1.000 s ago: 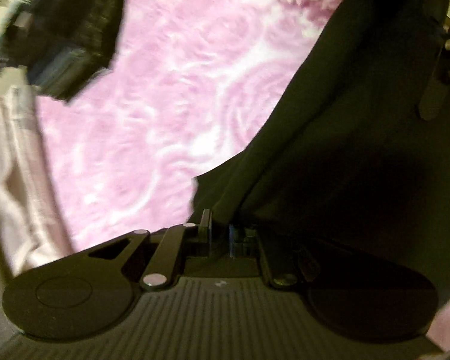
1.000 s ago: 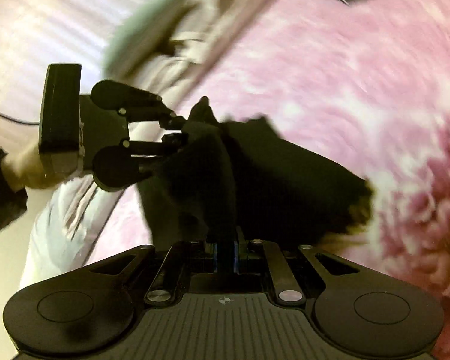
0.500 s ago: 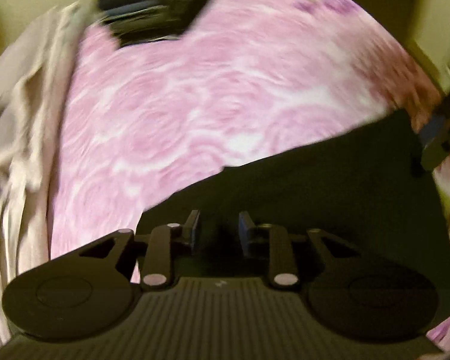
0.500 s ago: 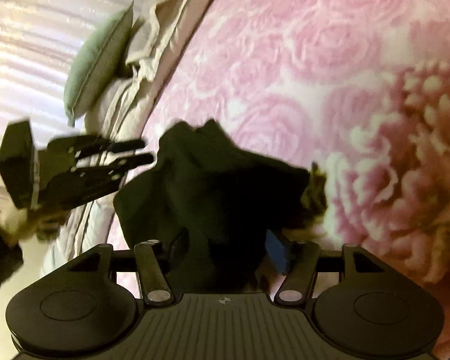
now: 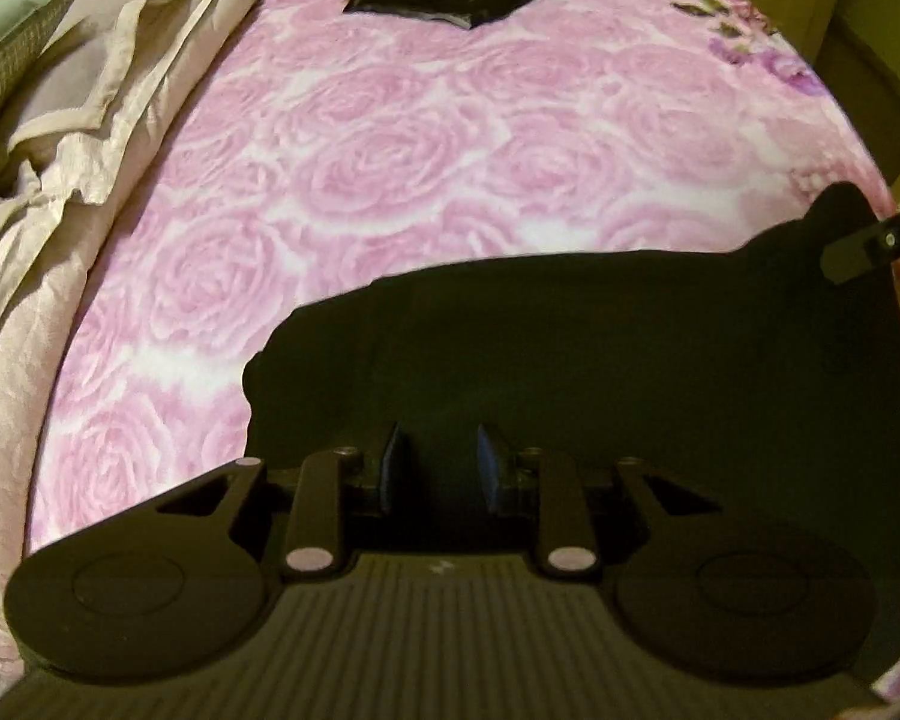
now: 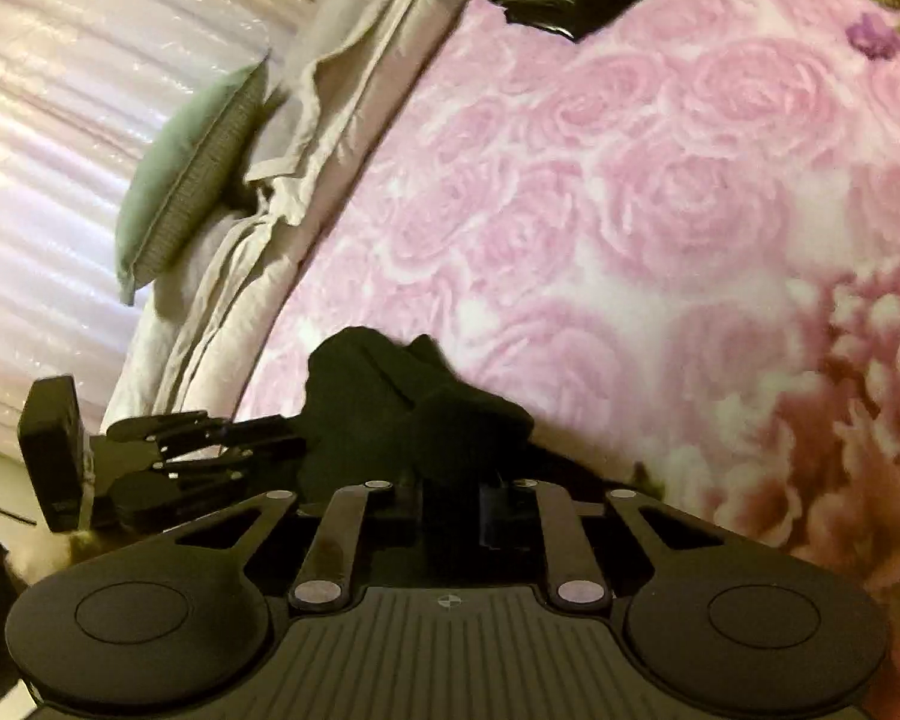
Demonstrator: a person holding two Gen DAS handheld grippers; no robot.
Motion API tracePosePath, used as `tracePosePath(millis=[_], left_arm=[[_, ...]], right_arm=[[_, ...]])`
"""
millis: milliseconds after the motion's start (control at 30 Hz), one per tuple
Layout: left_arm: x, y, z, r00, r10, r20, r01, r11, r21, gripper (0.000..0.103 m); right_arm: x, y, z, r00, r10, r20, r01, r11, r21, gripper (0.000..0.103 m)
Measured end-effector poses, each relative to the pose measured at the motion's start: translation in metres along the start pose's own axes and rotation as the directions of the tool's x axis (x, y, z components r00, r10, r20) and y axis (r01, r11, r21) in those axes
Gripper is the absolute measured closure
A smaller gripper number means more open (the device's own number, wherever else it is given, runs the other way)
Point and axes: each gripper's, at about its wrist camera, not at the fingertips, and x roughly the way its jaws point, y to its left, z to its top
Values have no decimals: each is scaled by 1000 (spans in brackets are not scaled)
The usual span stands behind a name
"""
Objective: Fold clothes
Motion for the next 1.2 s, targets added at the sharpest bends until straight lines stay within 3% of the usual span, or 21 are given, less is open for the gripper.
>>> tracePosePath(millis=[167,200,267,300,433,567,600,700,800,1000,1100,1200], left_arm=[[15,9,-13,999,17,-32,-18,1000,-12,79],[10,13,-16,999,30,-28,-30,999,-14,79],[-3,24,-22,998,60,-25,-60,998,-23,78],[-12,33,-26,996,84,-25,-85,996,-40,78],[-54,68,-48,989,149,-20,-150,975,-165,79],[-64,86,-74,991,133,-34,-137,949,-285,79],[-61,89,-80,992,123,-38,-129,942,-311,79],[-53,97,-98,994,97,-47,-108,919,-380,76],[-28,103,-101,994,99,-56,-113,915,-386,71],[-9,114,-106,993,101,-58,-116,921,-373,56],[-9,115,-105,993,99,-69,-118,920,-374,56],[-9,114,-101,991,102,-87,-127,926,-357,56]], right_arm=[[12,-34,-10,999,15,-28,-12,994,108,88],[9,-32,-10,1000,6,-28,-3,996,89,87],[0,-24,-9,999,-36,-26,37,998,45,67],[-5,-17,-8,997,-68,-20,69,998,12,64],[-26,16,-11,988,-150,33,153,982,-110,63],[-41,58,-24,975,-202,93,220,939,-263,63],[-41,69,-31,976,-194,98,215,926,-310,63],[-20,93,-54,993,-119,-3,106,896,-432,63],[14,97,-75,989,-83,-125,14,879,-476,63],[39,86,-93,986,-105,-129,25,860,-510,63],[40,89,-96,984,-126,-128,35,834,-550,63],[38,94,-89,972,-162,-168,45,836,-547,63]])
